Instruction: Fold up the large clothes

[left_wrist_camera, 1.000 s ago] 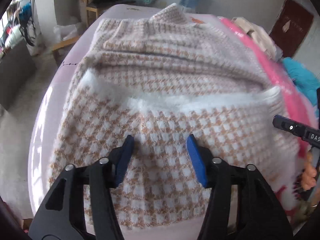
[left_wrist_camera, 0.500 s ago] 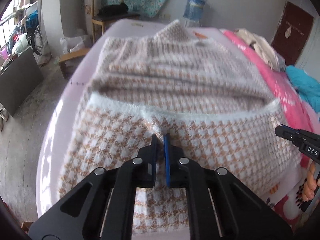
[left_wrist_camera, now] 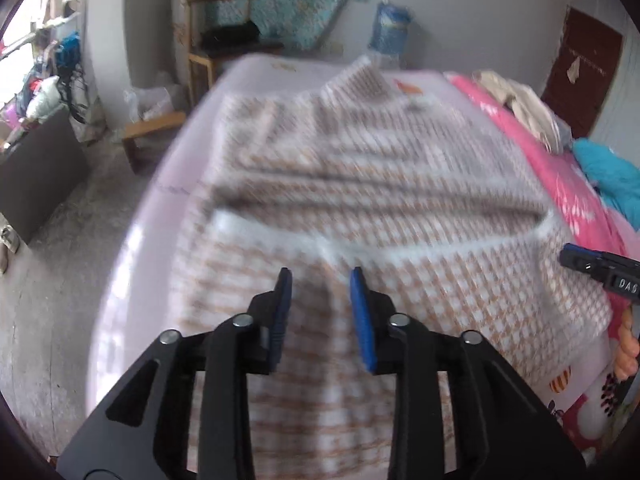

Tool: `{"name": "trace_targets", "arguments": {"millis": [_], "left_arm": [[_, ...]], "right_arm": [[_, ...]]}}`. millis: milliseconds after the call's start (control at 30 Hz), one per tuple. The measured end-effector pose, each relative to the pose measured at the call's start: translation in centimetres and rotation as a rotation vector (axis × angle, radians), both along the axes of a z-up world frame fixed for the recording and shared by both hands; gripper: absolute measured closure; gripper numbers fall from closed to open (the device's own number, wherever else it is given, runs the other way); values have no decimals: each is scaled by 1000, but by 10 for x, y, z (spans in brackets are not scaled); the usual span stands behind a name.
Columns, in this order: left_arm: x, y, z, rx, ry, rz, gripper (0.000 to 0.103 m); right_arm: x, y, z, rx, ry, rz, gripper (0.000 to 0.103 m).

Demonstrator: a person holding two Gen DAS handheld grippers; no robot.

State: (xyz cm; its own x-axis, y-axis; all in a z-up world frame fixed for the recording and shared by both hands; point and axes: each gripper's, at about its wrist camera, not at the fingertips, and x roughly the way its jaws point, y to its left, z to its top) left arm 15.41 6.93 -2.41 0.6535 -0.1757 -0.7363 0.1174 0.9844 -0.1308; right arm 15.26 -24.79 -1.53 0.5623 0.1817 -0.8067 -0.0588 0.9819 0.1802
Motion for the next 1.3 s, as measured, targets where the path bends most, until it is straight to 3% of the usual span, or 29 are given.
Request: {"name": "trace_targets", "arguments": {"millis": [67,233,633,733,767,833,933,1033,1167,1300], "left_arm": [[2,15,9,18,-20,38,64],[24,37,7,67,12,111,57],[49,40,-23,24,121,67,57],[48,42,-25,20,122,71,61],[47,42,-26,17,121,68,70],[46,42,-26,20,119,70,79],[39,39,-21,39,86,59,91],[29,38,-11,47,37,65,93],[26,37,24,56,-99,73,94],[49,35,28,35,-131,83,94]], "right_arm": [[3,-11,6,-54,-26,-37,65],[20,-30,-8,-122,32,-84,64],[21,-31,-25,-119,82,-71,64],[20,-29,-27,-126,84,-57,65],[20,-29,-28,-133,85,-54,65],[19,-28,-28,-139,84,-52,78],[13,-24,-24,-143,71,-48,93],[5,-18,-11,-179,13,-57,95],[6,-21,19,-193,-90,-87,95],[25,-31,23,-190,-122,-110,96]]}}
